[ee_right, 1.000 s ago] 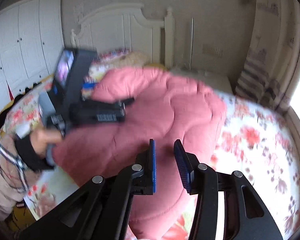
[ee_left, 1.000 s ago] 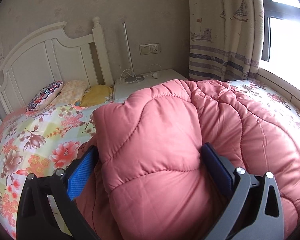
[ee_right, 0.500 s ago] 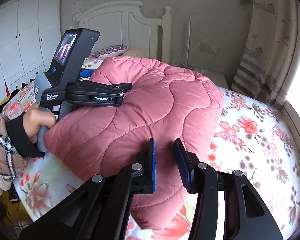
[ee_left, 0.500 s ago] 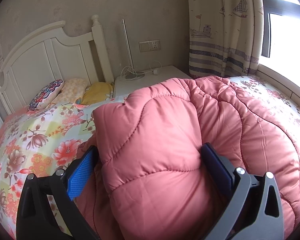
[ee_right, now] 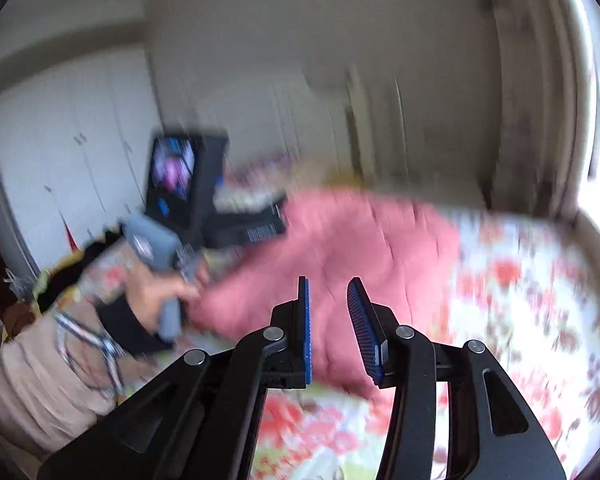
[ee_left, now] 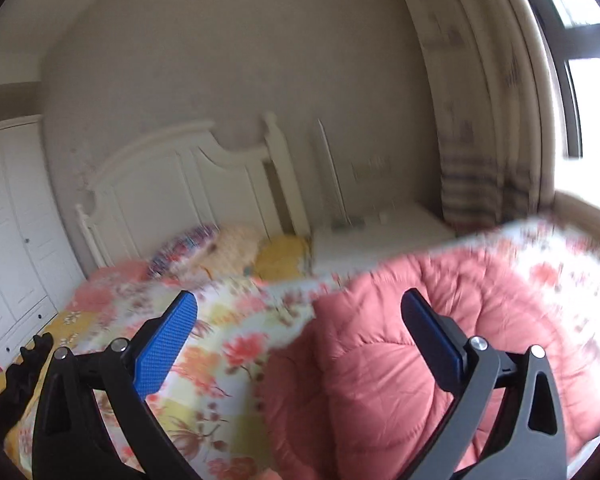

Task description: Fold large clothes

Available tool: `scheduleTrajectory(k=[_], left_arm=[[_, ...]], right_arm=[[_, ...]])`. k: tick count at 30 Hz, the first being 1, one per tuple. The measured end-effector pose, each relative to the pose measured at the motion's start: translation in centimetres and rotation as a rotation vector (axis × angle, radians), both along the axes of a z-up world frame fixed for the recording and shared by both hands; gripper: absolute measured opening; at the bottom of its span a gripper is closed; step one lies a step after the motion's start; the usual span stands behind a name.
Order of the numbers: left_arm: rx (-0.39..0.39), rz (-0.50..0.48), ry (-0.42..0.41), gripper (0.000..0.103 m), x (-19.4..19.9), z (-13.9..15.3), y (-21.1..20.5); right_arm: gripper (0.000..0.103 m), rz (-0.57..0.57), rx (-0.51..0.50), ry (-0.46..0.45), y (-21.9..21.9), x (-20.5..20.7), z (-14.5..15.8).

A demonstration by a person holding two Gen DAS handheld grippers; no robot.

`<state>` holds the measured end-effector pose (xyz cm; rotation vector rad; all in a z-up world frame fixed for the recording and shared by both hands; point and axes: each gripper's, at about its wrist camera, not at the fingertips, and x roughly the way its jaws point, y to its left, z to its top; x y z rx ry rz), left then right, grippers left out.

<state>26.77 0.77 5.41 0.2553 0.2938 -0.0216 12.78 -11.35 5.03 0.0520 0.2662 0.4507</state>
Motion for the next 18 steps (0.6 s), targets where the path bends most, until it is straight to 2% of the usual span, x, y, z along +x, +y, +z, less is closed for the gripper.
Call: scheduleTrajectory(k=[1, 2, 3, 4, 6, 7, 8, 9, 10, 11, 12, 13, 14, 15, 16, 18], left_arm=[[-0.054, -0.019, -0.034, 0.101, -2.2, 1.6, 0.5], [-0.104, -0.033, -0.061, 0.101, -4.2, 2.7, 1.1], [-0.135, -0.041, -0.081, 0.101, -5.8, 3.5, 1.4], [-0.159, -0.044, -0.111, 0.101, -8.1, 4.3, 1.6], [-0.157, -0.014, -0.184, 0.101, -12.1, 4.9, 1.7], [-0.145, 0.024, -0.247, 0.101, -14.5, 5.0, 1.7], [-0.141, 0.062, -0.305, 0.101, -16.6, 4.8, 1.7], [-0.144, 0.089, -0.353, 0.101, -18.2, 4.6, 1.8], [-0.154, 0.115, -0.403, 0.101, -20.1, 4.2, 1.9], [-0.16, 0.128, -0.417, 0.101, -21.4, 3.9, 1.9], [-0.163, 0.117, -0.403, 0.101, -22.2, 3.8, 1.7], [-0.18, 0.072, -0.348, 0.101, -22.8, 3.6, 1.6], [-0.193, 0.04, -0.309, 0.101, -23.2, 3.3, 1.5], [-0.201, 0.026, -0.273, 0.101, -23.5, 3.1, 1.3], [-0.201, 0.047, -0.244, 0.101, -23.9, 2.7, 1.1], [-0.217, 0.068, -0.201, 0.101, -24.3, 2.3, 1.1]], right_arm=[[0.046, -0.004, -0.003, -0.13, -0.3, -1.9, 0.8], [0.046, -0.012, 0.0, -0.204, -0.5, -2.9, 0.9], [0.046, -0.021, 0.005, -0.23, -0.8, -3.3, 0.7], [0.046, -0.045, -0.008, -0.173, -0.7, -2.7, 0.2], [0.046, -0.073, -0.034, -0.016, -0.5, -1.5, -0.6], [0.046, -0.039, 0.009, 0.005, -0.8, -1.8, -0.6], [0.046, 0.03, 0.07, -0.074, -1.4, -2.8, -0.8], [0.046, 0.053, 0.095, -0.148, -1.8, -3.3, -1.4], [0.046, -0.023, 0.024, -0.108, -1.5, -2.8, -2.3], [0.046, -0.123, -0.058, 0.01, -0.8, -1.7, -2.8], [0.046, -0.157, -0.063, 0.101, -0.8, -1.1, -3.1], [0.046, -0.107, 0.017, 0.121, -1.4, -1.2, -3.2], [0.046, -0.076, 0.079, 0.102, -1.9, -1.7, -3.2], [0.046, -0.093, 0.082, 0.074, -1.8, -2.1, -3.2], [0.046, -0.114, 0.037, 0.067, -1.2, -2.3, -3.4], [0.046, -0.108, 0.01, 0.083, -0.3, -2.5, -4.1]])
